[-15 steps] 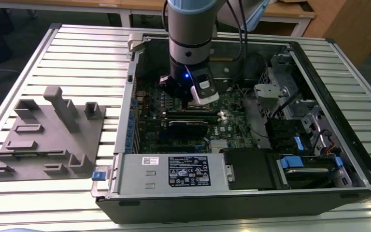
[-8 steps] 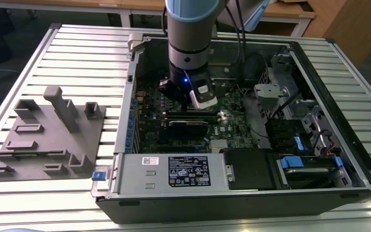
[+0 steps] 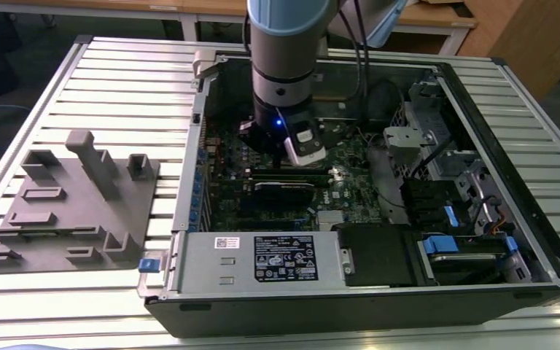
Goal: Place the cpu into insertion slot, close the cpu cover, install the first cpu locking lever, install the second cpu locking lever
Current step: 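Install the second cpu locking lever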
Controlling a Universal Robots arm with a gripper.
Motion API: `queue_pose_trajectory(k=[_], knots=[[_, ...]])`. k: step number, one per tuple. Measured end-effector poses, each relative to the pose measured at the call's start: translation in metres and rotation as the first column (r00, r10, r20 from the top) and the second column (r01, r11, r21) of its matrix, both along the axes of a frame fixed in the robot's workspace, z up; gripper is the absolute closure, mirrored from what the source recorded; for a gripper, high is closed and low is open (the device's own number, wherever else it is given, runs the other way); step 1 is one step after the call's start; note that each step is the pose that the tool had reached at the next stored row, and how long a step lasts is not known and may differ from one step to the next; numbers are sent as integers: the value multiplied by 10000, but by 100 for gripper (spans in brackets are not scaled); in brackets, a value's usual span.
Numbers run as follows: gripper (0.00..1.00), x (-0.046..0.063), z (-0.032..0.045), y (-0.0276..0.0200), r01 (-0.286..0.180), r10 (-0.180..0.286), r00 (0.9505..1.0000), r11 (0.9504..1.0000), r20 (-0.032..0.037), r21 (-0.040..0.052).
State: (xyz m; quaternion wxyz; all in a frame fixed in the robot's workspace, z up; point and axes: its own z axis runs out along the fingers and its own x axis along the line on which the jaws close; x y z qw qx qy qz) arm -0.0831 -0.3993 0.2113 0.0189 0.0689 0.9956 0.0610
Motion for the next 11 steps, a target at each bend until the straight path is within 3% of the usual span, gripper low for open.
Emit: queue_pose_trajectory(k=[9, 11], knots=[[89, -38, -92, -1, -2, 2, 10000, 10000, -1, 4], [89, -42, -105, -2, -2, 2, 10000, 9999, -3, 119]])
